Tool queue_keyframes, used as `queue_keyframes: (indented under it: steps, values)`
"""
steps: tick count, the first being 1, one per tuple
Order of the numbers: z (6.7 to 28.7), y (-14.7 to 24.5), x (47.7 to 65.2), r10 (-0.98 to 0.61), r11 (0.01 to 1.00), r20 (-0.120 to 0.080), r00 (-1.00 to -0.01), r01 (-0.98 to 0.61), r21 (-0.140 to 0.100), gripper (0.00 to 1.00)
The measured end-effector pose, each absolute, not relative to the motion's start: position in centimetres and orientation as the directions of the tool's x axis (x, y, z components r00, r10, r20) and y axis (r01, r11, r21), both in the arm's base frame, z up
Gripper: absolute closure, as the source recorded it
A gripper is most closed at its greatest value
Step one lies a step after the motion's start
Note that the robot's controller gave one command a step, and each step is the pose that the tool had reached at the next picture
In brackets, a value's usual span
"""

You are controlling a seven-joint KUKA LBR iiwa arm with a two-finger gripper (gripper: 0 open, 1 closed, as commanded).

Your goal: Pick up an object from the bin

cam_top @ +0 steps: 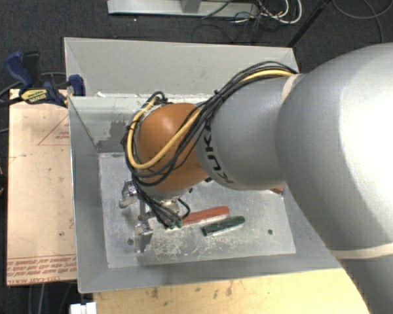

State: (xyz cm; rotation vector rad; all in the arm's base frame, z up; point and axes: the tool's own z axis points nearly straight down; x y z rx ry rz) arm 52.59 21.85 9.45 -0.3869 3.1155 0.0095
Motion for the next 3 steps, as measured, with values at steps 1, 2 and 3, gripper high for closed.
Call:
queue_keyframes:
  steps: [1,2,3]
  values:
    - [7.65,16.8,49.97,-0.33,0.944,-0.014,-0.944,-0.33,0.003,1.0]
    - [7.42,16.69,49.84,-0.33,0.944,-0.01,-0.944,-0.33,0.003,0.0]
    - [7.42,16.69,49.85,-0.33,0.944,-0.01,-0.944,-0.33,0.003,0.0]
